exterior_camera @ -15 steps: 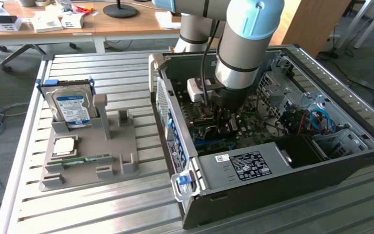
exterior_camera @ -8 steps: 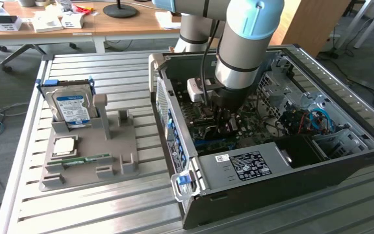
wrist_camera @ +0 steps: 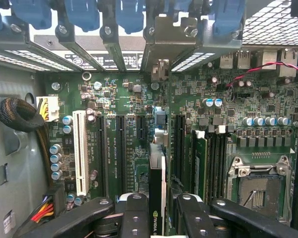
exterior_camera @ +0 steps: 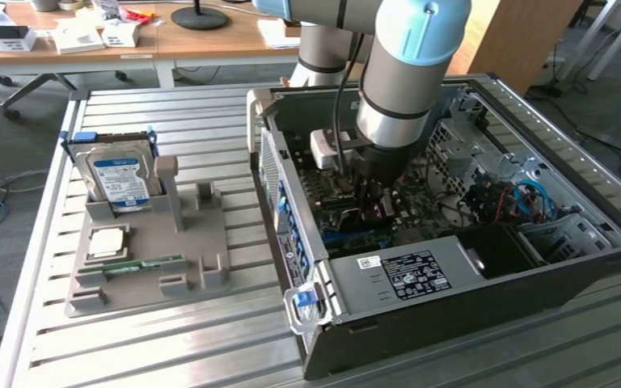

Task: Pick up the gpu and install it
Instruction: 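Insert the gpu into the slot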

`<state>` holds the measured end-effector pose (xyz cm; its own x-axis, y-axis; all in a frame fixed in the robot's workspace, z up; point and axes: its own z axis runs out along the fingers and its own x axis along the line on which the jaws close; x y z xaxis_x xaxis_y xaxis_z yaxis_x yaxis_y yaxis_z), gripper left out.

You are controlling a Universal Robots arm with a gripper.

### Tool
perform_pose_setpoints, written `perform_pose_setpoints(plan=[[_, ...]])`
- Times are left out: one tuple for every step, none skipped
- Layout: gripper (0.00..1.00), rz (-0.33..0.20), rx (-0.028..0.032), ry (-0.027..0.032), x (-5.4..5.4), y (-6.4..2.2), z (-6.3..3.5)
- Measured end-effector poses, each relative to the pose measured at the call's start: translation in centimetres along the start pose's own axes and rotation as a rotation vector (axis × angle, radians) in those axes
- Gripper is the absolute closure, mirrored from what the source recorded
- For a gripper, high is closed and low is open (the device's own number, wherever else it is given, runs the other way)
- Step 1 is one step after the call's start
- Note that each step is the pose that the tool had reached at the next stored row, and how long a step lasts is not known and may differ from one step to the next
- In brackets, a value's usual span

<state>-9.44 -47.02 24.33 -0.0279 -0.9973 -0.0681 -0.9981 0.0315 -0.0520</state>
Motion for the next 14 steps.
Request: perform_pose_setpoints(plan=[[0.74,0.000,0.0000,0.0000,0.00,0.01,0.01],[0.74,0.000,0.0000,-0.0001,0.00,0.01,0.02],[0.74,0.000,0.0000,-0.0001,0.00,0.02,0.02],[0.74,0.000,0.0001,-0.0001,0.00,0.02,0.03],[0.74,0.000,0.0000,-0.0001,0.00,0.03,0.03],[0.74,0.000,0.0000,-0.0001,0.00,0.03,0.04],[0.74,0.000,0.0000,0.0000,0.00,0.04,0.04],[0.74,0.000,0.0000,-0.0001,0.00,0.04,0.05],[0.74,0.000,0.0000,-0.0001,-0.01,0.05,0.05],[0.74,0.000,0.0001,-0.0002,-0.01,0.05,0.06],[0.74,0.000,0.0000,-0.0002,-0.01,0.06,0.06],[0.74,0.000,0.0000,-0.0002,-0.01,0.06,0.06],[0.74,0.000,0.0001,-0.0002,-0.02,0.06,0.07],[0.74,0.000,0.0001,-0.0001,-0.02,0.07,0.07]])
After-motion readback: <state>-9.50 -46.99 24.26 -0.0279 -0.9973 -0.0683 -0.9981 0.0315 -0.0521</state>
